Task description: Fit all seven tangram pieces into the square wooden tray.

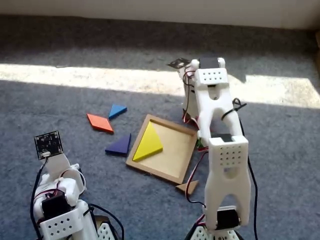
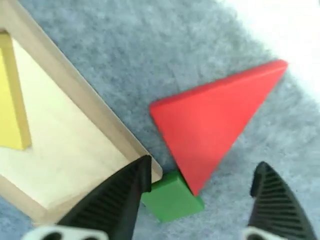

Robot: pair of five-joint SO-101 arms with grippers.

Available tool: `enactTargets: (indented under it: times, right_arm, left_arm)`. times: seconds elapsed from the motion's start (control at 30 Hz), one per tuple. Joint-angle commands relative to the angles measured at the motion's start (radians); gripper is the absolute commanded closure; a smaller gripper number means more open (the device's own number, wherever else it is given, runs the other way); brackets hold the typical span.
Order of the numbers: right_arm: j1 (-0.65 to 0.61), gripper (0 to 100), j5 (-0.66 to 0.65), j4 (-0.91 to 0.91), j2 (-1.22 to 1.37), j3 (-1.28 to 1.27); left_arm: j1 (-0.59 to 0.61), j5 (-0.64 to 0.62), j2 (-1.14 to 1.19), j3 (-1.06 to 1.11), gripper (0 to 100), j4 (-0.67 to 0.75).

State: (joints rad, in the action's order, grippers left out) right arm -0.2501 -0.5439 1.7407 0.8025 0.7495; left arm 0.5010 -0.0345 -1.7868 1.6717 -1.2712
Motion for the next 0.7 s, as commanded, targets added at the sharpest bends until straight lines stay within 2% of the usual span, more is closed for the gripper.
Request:
enactTargets:
  times: [0.0,0.2,0.33,0.67]
  right_arm:
    - [-0.065,60.8,0.098,-0.021,-0.081,0.002]
    - [-0.077,60.8,0.233,-0.116,-0.047,-0.005]
    - [-0.076,60.8,0.279,-0.143,0.013,-0.007]
    - [-0.059,60.9,0.276,-0.143,0.094,-0.005]
  left_arm:
    - [0.012,0.002,-0.025,0.01,99,0.017]
    - [0.013,0.002,-0.025,0.01,99,0.017]
    - [0.015,0.002,-0.025,0.01,99,0.017]
    - [0.016,0.002,-0.025,0.01,99,0.017]
